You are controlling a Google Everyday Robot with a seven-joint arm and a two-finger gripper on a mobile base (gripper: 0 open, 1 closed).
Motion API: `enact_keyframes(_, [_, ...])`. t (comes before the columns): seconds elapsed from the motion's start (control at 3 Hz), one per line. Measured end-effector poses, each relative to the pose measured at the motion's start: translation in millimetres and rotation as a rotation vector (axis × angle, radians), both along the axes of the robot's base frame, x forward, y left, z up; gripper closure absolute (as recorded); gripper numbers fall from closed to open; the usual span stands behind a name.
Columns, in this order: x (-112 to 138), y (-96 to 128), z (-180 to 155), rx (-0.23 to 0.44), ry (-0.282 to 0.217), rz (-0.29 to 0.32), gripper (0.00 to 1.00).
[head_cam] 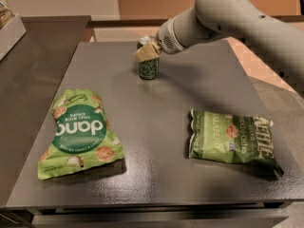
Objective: Move green can near green rice chip bag
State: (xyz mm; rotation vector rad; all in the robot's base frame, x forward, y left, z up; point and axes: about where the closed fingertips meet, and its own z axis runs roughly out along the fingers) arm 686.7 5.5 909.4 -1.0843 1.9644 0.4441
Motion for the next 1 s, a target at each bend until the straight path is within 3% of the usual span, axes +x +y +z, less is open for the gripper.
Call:
enact_keyframes(0.33, [-8.4, 2.1, 7.8, -0.006, -0.018, 0.046, 0.82])
enact_keyframes(0.67, [-27.1, 6.5, 23.3, 0.014, -0.051, 0.143, 1.00])
enact_keyframes(1.0, [-56.8, 14.4, 32.9, 0.029, -0.070, 0.260, 1.00])
